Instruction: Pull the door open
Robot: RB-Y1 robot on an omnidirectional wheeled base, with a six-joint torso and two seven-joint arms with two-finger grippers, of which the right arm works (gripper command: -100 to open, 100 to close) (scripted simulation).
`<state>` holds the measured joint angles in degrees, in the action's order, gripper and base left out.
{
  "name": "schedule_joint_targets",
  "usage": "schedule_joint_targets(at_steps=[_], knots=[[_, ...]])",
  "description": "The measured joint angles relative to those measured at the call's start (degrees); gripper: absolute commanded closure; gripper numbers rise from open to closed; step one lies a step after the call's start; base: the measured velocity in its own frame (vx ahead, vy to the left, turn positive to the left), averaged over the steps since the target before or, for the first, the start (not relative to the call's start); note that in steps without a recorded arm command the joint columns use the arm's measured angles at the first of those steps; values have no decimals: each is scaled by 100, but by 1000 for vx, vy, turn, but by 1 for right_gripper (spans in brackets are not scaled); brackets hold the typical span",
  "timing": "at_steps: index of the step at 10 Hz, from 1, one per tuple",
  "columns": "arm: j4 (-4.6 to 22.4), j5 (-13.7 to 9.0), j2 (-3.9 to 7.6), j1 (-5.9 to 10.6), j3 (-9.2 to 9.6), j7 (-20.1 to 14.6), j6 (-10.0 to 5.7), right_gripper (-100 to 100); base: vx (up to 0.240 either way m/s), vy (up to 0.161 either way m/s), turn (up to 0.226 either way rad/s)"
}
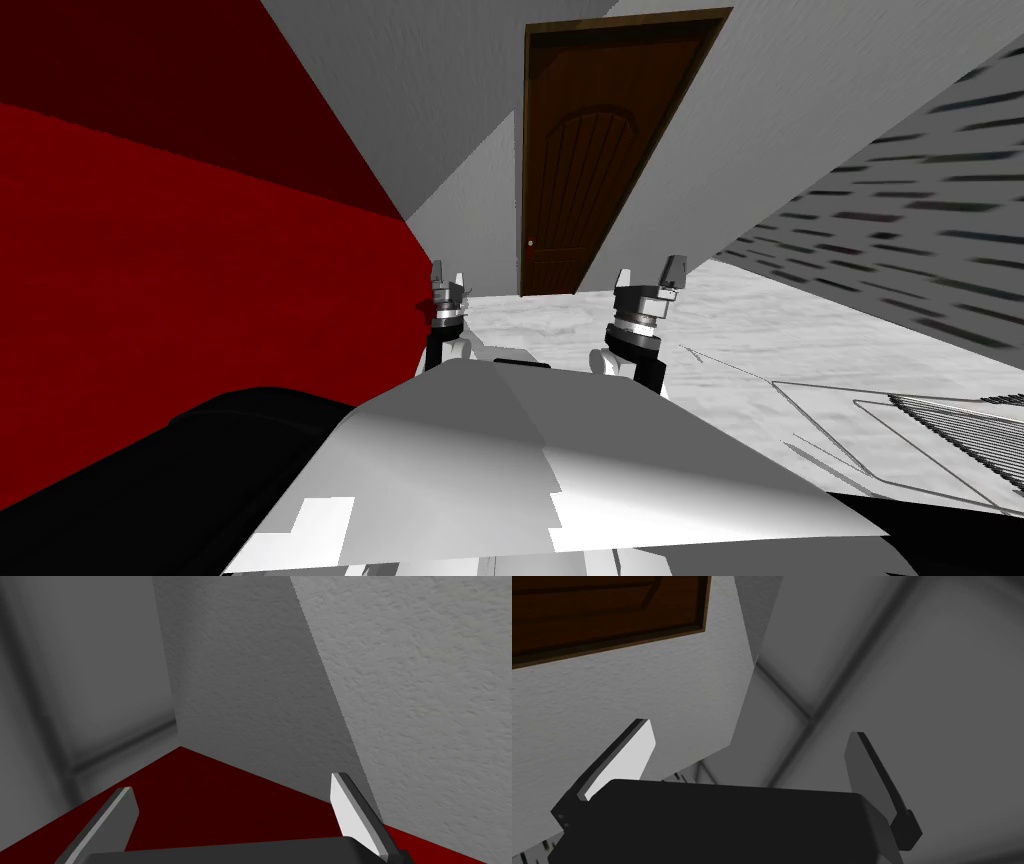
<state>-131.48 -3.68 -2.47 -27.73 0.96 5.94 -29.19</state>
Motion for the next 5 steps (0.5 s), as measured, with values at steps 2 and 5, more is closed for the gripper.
schedule_joint_targets(at_steps=[2,5], knots=[[163,-106,106,108,92,-162,-10,-100,85,29,-30],[367,-297,264,263,270,-474,13,-100,104,32,-37]])
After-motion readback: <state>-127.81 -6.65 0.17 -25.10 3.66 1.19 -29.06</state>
